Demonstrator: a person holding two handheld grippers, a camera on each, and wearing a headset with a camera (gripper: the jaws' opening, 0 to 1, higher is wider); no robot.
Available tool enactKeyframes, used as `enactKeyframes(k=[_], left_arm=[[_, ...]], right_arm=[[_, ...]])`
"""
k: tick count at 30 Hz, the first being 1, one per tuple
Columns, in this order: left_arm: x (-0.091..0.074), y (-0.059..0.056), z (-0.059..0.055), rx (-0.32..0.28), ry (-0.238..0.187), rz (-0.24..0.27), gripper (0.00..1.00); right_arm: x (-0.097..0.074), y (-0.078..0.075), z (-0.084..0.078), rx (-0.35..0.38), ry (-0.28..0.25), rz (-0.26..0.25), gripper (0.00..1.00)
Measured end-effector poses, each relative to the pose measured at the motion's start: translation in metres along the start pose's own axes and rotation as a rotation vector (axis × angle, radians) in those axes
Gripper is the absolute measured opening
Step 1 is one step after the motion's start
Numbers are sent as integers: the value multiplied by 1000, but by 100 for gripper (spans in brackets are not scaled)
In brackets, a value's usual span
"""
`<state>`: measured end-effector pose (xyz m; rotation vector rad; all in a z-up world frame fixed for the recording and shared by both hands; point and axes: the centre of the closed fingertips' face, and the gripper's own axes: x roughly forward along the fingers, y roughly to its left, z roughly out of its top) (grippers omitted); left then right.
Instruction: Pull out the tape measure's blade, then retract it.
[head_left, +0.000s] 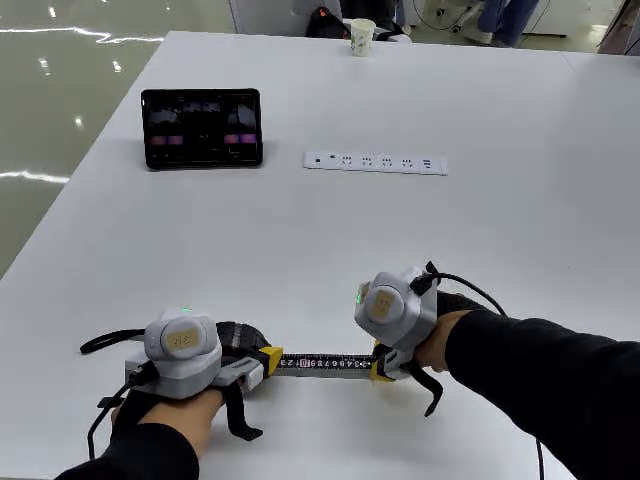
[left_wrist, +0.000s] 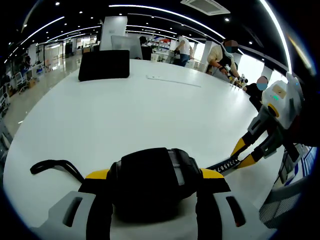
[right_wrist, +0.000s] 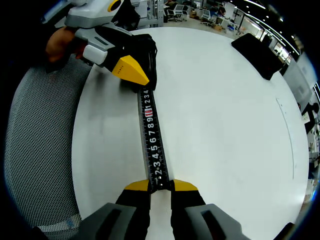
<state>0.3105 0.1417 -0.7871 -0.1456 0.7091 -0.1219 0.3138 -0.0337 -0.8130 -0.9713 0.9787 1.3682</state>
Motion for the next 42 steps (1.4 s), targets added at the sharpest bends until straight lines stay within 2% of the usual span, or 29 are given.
enactKeyframes(k=[42], left_arm=[[0, 0, 0, -3, 0, -1, 63]], right_arm=[[3, 1, 13, 0, 0, 2, 12]])
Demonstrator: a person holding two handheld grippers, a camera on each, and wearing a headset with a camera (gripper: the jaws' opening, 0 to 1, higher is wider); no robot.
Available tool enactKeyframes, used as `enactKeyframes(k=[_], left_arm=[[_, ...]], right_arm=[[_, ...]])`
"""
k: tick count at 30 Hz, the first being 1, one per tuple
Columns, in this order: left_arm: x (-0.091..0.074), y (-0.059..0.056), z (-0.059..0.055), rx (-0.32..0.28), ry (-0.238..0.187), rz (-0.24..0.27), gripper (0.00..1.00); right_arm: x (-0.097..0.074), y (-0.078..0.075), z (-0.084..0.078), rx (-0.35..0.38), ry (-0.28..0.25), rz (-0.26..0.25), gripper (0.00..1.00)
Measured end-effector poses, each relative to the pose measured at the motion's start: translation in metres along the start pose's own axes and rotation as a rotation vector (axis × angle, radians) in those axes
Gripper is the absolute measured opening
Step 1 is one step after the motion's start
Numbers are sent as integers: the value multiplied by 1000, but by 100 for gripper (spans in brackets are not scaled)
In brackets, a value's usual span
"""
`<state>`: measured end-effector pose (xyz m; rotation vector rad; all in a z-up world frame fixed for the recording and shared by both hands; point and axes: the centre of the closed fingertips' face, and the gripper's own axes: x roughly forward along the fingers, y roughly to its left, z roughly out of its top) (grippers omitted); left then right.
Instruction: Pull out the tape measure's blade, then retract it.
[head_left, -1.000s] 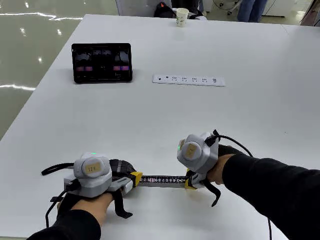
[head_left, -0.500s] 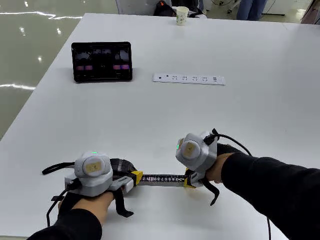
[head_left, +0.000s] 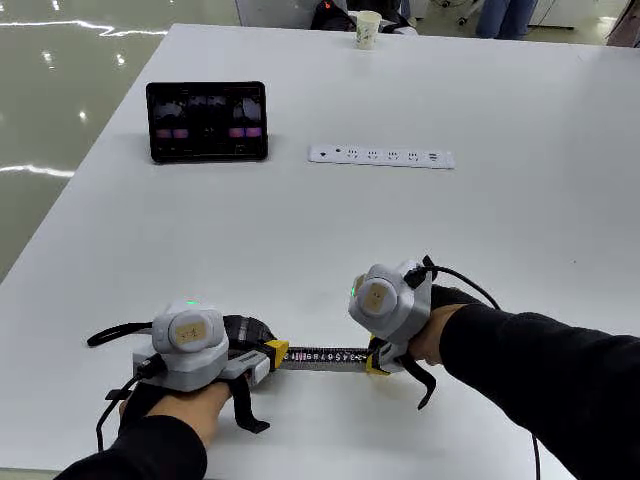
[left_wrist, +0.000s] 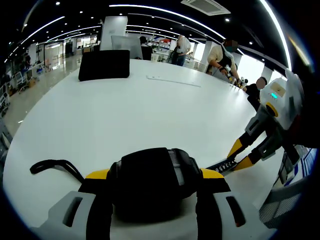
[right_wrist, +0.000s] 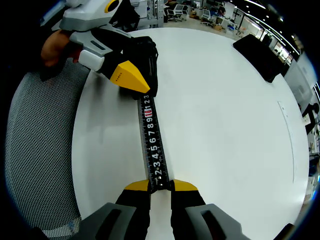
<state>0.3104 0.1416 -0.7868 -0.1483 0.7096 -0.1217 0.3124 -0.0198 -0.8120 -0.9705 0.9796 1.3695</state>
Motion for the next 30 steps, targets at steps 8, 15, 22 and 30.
enactKeyframes(k=[8, 15, 22, 30], left_arm=[[-1, -1, 0, -2, 4, 0, 63], [0, -2, -1, -3, 3, -1, 63], [0, -1, -1, -6, 2, -2, 63], [0, -1, -1, -6, 3, -1, 63]], right_arm=[[1, 1, 3, -4, -1, 3, 12], [3, 1, 6, -5, -4, 3, 12], [4, 2, 11, 1, -15, 5, 12], [6, 4, 17, -6, -22, 2, 12]])
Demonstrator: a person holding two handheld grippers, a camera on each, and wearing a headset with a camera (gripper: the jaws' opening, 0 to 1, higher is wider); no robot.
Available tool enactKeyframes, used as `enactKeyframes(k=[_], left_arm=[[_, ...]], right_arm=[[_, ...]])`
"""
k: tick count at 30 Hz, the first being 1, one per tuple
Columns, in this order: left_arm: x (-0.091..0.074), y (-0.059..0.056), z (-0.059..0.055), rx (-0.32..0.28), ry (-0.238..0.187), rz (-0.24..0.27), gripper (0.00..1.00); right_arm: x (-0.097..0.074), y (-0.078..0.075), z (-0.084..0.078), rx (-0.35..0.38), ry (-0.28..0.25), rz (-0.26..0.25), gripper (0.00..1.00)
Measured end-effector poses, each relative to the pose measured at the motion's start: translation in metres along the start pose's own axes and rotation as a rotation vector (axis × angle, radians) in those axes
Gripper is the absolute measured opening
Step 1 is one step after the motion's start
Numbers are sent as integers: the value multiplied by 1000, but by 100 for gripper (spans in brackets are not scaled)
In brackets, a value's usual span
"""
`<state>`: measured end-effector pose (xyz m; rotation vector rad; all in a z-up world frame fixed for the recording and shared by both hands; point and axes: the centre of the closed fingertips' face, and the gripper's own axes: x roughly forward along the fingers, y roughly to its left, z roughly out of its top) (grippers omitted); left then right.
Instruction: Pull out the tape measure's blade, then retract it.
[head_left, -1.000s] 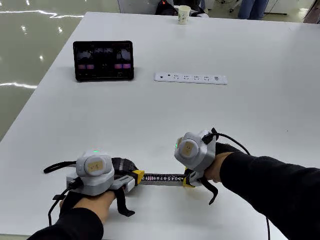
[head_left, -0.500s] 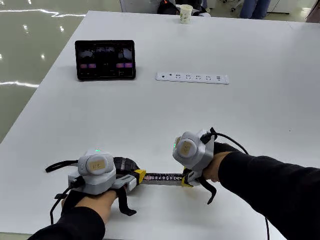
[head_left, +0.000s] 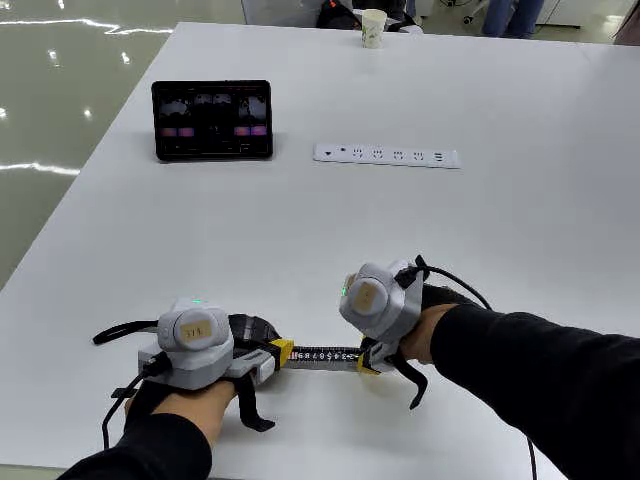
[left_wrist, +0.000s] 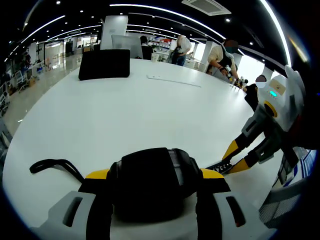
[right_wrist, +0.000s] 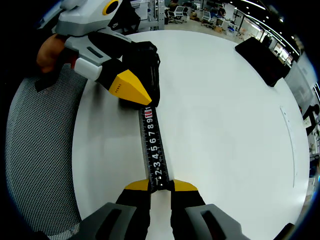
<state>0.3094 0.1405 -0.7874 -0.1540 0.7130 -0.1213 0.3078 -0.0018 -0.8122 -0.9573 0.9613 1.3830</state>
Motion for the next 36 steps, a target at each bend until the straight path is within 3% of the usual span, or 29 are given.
enactKeyframes(k=[11, 36], left_arm=[[-1, 0, 0, -1, 0, -1, 63], [-2, 1, 1, -40, -4, -26, 62]], right_arm=[[2, 1, 6, 3, -15, -4, 12], [6, 0, 15, -12, 6, -5, 11]])
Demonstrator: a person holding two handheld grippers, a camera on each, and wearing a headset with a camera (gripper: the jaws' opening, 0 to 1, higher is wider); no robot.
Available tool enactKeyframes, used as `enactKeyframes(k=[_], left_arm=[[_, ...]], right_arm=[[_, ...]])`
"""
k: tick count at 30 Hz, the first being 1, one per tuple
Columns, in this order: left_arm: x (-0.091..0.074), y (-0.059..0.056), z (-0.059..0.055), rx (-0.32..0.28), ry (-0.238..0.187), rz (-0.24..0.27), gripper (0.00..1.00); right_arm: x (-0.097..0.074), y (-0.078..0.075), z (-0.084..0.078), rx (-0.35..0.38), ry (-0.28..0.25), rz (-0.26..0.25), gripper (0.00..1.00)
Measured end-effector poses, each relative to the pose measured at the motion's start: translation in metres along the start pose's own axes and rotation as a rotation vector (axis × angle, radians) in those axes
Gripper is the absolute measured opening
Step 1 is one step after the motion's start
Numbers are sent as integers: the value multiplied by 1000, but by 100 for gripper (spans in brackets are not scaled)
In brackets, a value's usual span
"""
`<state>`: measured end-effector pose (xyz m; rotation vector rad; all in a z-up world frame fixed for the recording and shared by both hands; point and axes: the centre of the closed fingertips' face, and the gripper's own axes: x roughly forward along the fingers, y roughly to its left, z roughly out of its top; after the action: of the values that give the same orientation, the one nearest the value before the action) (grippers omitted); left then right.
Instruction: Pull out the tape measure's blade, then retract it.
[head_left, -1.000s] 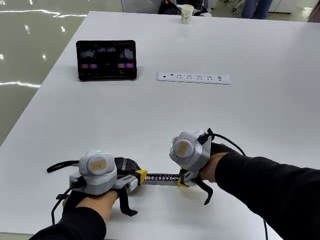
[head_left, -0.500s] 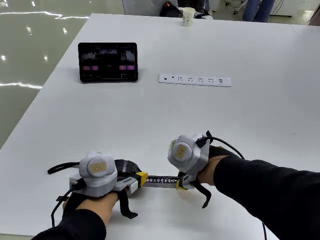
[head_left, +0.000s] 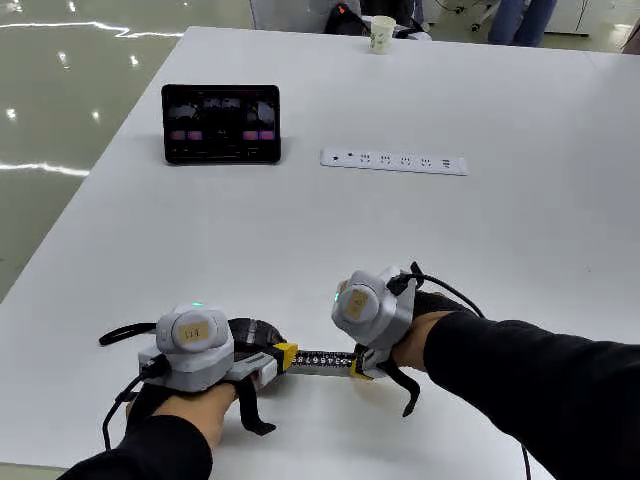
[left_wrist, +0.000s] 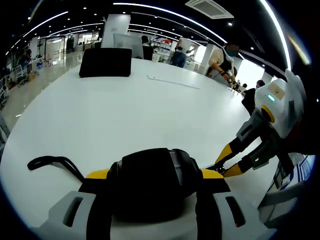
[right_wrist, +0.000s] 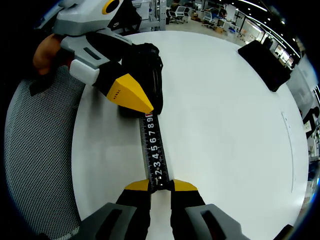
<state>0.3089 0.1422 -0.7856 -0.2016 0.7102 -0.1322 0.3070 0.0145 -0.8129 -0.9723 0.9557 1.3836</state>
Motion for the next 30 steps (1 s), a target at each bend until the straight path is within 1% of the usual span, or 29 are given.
enactKeyframes(k=[5, 11, 14, 24, 30], left_arm=[[0, 0, 0, 0, 4, -3, 62], [1, 0, 0, 6, 10, -6, 62], [1, 0, 0, 7, 11, -6, 62], [1, 0, 0, 9, 14, -7, 62], [1, 0, 0, 8, 14, -5, 62]], right_arm=[[1, 0, 3, -5, 5, 1, 11], [2, 1, 8, -14, -16, 6, 11], [2, 2, 11, -20, -14, 5, 11], [6, 2, 19, -12, -26, -1, 11], [7, 2, 22, 0, -44, 7, 11]])
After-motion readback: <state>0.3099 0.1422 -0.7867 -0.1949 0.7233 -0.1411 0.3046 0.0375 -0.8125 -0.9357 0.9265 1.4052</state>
